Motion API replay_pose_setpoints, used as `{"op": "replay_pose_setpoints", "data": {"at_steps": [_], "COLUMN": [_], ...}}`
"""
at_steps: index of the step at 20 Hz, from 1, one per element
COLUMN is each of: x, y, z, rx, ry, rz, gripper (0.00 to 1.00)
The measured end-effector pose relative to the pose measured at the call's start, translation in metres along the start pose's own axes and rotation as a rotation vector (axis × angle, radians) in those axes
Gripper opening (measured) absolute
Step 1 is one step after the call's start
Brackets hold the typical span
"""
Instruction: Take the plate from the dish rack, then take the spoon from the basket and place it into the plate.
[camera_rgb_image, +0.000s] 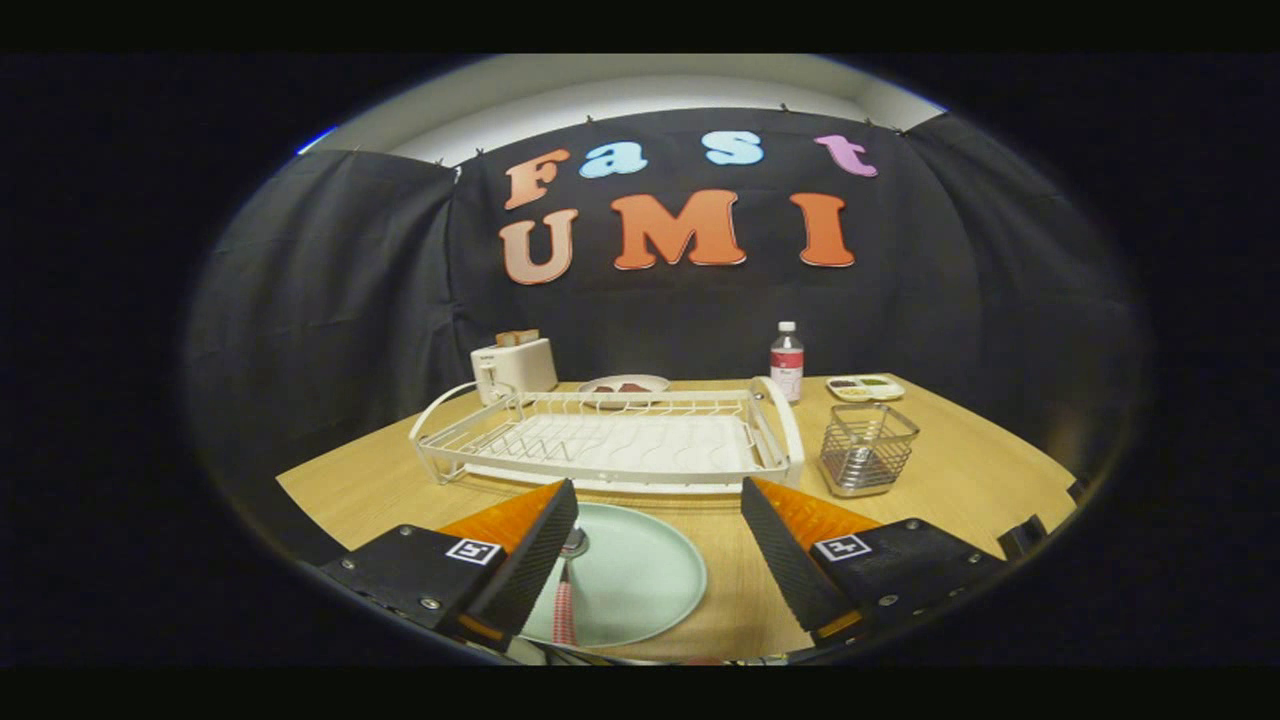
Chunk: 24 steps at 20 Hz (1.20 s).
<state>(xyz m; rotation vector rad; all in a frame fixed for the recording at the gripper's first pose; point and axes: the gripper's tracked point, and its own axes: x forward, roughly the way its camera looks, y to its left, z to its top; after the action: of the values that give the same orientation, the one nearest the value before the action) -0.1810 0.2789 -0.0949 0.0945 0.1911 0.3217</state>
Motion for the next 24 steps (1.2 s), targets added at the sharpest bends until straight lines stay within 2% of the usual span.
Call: {"op": "replay_pose_setpoints", "data": {"at_steps": [8, 13, 24], "x": [-0.022, -0.043, -0.051], "y": [-0.095, -0.131, -0.13], "z": [0.061, 0.083, 0.081], "rx": [-0.01, -0.021, -0.034], "ry": [-0.077, -0.11, -0.126], "rz": [-0.138, -0.197, -0.192], "gripper": [0.98, 0.98, 0.98]}}
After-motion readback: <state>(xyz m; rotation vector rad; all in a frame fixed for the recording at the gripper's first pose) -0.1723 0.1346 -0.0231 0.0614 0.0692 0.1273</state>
